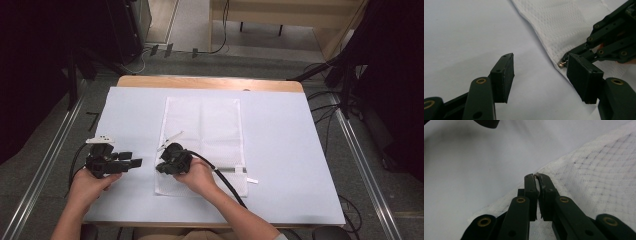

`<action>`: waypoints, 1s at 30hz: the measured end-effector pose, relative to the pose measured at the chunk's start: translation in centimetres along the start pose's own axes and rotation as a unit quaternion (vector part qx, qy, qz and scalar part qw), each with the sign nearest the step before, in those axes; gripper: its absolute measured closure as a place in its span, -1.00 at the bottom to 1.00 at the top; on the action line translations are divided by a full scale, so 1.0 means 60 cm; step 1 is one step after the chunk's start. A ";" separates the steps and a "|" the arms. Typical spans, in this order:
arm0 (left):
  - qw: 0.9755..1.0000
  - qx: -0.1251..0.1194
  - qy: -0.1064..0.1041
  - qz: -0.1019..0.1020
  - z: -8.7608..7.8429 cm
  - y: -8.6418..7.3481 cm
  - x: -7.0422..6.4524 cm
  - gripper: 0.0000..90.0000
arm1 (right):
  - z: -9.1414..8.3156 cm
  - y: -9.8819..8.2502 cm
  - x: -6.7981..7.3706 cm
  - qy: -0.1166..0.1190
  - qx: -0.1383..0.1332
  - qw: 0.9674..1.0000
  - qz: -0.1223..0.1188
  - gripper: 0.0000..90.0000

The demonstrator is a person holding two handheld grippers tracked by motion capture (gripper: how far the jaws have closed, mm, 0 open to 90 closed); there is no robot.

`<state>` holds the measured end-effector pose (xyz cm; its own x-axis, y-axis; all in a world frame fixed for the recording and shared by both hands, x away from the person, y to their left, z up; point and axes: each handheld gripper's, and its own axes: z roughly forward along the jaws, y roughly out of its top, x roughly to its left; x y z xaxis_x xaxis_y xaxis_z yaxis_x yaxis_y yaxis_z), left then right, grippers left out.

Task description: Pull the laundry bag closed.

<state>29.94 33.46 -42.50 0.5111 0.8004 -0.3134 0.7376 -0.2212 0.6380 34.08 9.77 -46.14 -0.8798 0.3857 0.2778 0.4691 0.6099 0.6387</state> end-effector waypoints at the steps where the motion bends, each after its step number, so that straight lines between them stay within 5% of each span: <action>1: 1.000 0.002 -0.001 0.003 0.001 0.000 -0.002 -0.12 | 0.000 0.000 0.000 0.000 0.000 1.000 0.000 0.96; 12: 0.999 0.020 -0.034 0.025 0.021 0.003 -0.021 -0.10 | -0.030 0.019 -0.003 0.004 -0.021 1.000 -0.005 0.96; 30: 0.993 0.064 -0.070 0.063 0.068 0.011 -0.058 0.03 | -0.057 0.031 0.004 0.011 -0.039 0.999 -0.011 0.96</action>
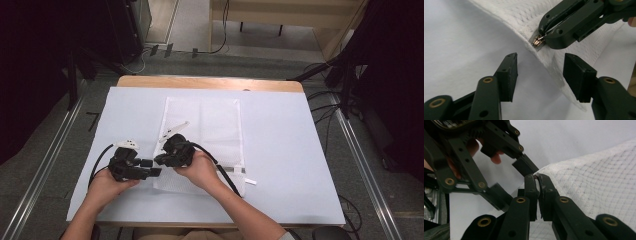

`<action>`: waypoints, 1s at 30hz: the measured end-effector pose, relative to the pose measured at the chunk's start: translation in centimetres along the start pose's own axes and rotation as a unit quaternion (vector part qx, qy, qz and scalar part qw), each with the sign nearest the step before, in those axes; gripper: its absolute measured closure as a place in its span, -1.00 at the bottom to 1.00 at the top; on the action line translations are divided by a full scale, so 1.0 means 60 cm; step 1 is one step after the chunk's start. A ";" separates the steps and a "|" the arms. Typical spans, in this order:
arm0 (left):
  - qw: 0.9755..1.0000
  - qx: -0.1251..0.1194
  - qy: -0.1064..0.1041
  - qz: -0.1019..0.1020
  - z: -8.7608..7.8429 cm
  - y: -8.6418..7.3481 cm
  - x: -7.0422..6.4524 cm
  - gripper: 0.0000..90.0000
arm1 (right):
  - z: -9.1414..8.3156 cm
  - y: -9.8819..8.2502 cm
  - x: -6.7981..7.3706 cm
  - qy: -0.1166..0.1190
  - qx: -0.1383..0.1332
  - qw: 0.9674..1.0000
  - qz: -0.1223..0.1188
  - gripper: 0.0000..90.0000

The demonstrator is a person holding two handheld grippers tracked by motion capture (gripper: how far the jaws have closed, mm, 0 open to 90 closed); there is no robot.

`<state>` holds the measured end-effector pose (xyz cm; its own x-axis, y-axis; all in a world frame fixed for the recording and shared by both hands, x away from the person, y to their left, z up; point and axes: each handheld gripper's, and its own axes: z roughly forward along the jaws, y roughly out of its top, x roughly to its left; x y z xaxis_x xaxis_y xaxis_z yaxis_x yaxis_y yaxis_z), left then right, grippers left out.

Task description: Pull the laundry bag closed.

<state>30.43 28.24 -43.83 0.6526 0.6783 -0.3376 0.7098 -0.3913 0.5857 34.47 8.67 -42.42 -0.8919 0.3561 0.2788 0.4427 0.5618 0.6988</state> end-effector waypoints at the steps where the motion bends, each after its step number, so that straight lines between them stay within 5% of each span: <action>1: 1.000 0.002 0.002 0.003 0.002 0.001 0.000 0.06 | -0.001 0.000 0.000 0.002 -0.001 1.000 -0.001 0.96; 16: 1.000 0.010 -0.004 0.022 0.005 0.002 0.002 0.66 | -0.012 0.002 0.006 0.025 0.003 1.000 -0.017 0.96; 26: 1.000 0.013 -0.001 0.025 0.006 0.003 0.004 0.66 | -0.010 0.001 0.005 0.036 0.008 0.999 -0.020 0.96; 30: 1.000 0.014 -0.013 0.018 0.006 0.004 0.003 0.87 | -0.010 0.000 0.006 0.038 0.011 0.999 -0.022 0.96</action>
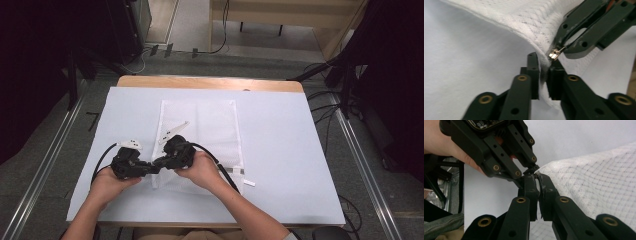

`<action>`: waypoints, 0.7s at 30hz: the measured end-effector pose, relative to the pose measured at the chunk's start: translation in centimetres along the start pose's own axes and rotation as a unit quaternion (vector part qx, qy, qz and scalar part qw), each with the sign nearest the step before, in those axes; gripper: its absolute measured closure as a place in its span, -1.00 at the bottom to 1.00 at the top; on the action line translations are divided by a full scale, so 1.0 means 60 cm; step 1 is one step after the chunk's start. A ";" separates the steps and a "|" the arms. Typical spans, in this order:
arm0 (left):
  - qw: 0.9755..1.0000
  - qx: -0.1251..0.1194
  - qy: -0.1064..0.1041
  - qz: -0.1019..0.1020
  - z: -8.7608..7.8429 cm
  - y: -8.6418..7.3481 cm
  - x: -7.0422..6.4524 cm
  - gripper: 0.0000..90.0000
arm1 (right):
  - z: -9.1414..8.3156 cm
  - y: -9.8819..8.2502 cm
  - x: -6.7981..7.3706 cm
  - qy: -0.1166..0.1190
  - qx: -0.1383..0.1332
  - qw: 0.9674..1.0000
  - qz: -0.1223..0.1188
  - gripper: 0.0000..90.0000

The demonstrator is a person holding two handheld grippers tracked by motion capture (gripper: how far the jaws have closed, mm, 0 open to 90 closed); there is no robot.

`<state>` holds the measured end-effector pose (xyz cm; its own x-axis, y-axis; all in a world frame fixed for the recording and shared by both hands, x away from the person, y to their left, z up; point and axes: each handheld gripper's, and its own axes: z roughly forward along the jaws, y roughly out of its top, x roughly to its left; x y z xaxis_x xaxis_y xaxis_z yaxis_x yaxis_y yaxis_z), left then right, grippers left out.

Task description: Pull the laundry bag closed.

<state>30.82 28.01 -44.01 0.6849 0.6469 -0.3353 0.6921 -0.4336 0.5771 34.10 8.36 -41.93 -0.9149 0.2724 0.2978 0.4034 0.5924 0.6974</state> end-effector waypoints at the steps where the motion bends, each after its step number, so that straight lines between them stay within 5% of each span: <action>1: 1.000 0.003 0.003 0.000 0.001 0.000 -0.002 0.91 | 0.000 0.000 0.000 0.000 0.001 1.000 -0.004 0.96; 21: 1.000 0.026 -0.006 -0.016 -0.002 0.008 -0.002 0.97 | 0.007 -0.017 -0.020 0.000 0.006 1.000 -0.001 0.97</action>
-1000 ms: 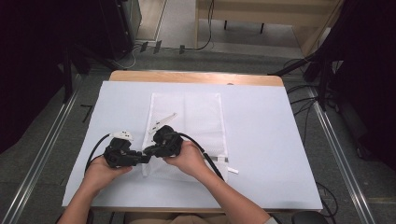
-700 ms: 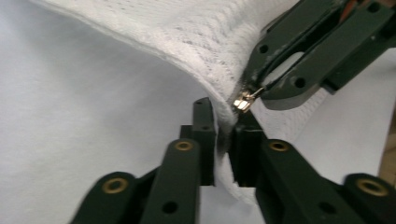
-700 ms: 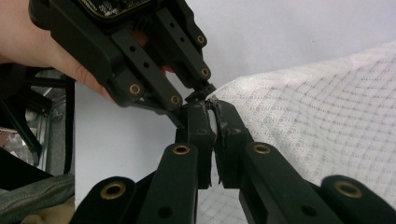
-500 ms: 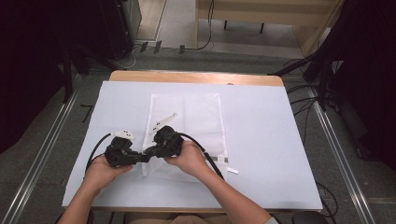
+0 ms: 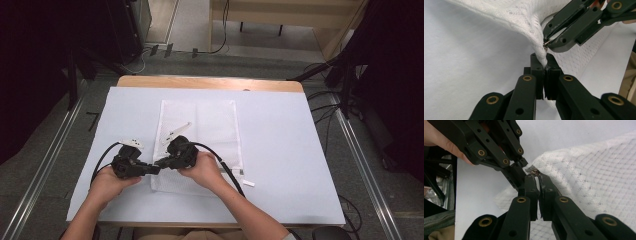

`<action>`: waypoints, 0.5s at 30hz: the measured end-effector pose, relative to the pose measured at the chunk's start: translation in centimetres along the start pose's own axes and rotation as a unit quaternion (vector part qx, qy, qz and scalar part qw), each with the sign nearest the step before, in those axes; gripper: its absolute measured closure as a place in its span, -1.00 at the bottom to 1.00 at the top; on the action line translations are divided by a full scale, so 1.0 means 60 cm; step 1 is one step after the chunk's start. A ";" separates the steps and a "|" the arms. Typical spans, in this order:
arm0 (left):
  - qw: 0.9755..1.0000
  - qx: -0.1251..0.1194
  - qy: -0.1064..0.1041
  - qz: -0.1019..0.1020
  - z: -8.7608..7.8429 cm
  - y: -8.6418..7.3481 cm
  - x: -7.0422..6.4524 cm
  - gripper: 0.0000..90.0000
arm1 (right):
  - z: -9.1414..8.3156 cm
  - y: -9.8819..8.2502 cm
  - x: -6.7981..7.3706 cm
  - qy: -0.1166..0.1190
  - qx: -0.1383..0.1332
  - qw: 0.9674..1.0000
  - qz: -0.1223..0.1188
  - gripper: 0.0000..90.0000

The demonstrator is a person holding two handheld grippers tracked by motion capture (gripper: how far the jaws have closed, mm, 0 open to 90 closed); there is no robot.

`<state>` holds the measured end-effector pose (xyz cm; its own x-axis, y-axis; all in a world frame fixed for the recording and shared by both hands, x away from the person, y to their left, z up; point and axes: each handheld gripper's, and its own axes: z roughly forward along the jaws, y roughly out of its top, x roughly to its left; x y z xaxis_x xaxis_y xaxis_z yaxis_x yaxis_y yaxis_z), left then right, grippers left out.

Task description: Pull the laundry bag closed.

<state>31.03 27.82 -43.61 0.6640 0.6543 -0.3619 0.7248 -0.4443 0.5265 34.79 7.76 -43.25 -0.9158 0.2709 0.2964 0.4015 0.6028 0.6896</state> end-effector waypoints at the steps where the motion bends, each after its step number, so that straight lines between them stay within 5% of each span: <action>1: 1.000 0.000 0.004 0.002 0.000 0.000 -0.001 0.98 | 0.000 -0.001 0.000 0.000 0.000 1.000 0.001 0.97; 15: 0.999 0.018 0.010 0.031 0.009 0.000 -0.006 0.95 | -0.006 -0.003 0.009 0.005 0.012 1.000 -0.023 0.97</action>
<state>30.88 27.24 -43.93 0.7040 0.6372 -0.3136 0.6890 -0.5057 0.5191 34.20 7.56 -42.97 -0.9336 0.2344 0.2709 0.3581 0.6324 0.6869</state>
